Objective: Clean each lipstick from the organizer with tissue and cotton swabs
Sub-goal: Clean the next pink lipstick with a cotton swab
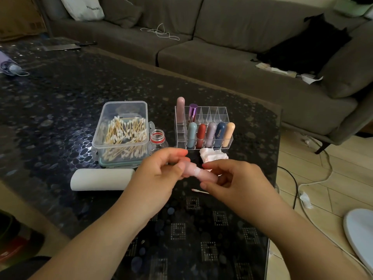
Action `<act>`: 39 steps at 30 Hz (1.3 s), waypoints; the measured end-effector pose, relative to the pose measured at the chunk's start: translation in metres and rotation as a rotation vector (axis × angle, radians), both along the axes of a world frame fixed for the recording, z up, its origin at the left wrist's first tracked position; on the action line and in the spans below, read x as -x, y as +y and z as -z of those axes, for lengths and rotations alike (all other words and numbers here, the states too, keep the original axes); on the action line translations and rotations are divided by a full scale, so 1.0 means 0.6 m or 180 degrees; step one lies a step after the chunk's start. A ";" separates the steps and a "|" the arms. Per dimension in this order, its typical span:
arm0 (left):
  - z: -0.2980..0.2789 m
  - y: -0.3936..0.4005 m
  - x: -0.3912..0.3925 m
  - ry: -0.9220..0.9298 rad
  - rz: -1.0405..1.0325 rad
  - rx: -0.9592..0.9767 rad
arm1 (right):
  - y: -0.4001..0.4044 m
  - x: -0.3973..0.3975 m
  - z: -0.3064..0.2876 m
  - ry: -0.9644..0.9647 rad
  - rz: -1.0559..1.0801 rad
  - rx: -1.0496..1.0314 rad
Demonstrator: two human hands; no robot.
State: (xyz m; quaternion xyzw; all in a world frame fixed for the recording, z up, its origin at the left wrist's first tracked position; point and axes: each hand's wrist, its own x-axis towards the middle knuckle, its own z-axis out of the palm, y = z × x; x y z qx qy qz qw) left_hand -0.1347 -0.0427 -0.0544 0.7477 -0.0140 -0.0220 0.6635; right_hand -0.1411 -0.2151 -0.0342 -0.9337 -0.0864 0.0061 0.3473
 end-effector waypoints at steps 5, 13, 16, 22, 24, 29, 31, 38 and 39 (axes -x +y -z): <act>0.000 -0.004 0.000 -0.0152 0.0102 -0.0060 | 0.005 -0.001 0.000 -0.0281 -0.0036 0.0021; -0.001 -0.014 -0.004 -0.0311 0.0050 0.0061 | 0.021 0.004 0.013 -0.0359 -0.0305 0.0150; 0.003 -0.015 -0.004 -0.0378 -0.0158 -0.0098 | 0.027 -0.002 0.015 -0.0409 -0.0262 0.0160; 0.006 -0.004 0.011 -0.0240 0.0003 -0.0280 | 0.043 0.003 0.025 -0.0314 -0.0300 0.0159; -0.002 0.000 0.019 -0.0283 0.0081 -0.0345 | 0.046 0.004 0.021 -0.0325 -0.0257 0.0068; -0.056 0.032 -0.001 -0.1046 -0.0084 -0.1318 | 0.039 -0.022 -0.035 -0.0291 0.0037 -0.0264; -0.078 0.049 -0.024 -0.1177 -0.0193 -0.1513 | 0.036 -0.045 -0.060 -0.0287 0.0098 -0.0218; -0.106 0.078 -0.106 -0.1269 -0.0163 -0.2034 | 0.031 -0.167 -0.114 -0.0444 0.0392 -0.0359; -0.106 0.080 -0.117 -0.1274 -0.0148 -0.2126 | 0.030 -0.190 -0.115 -0.0456 0.0448 -0.0368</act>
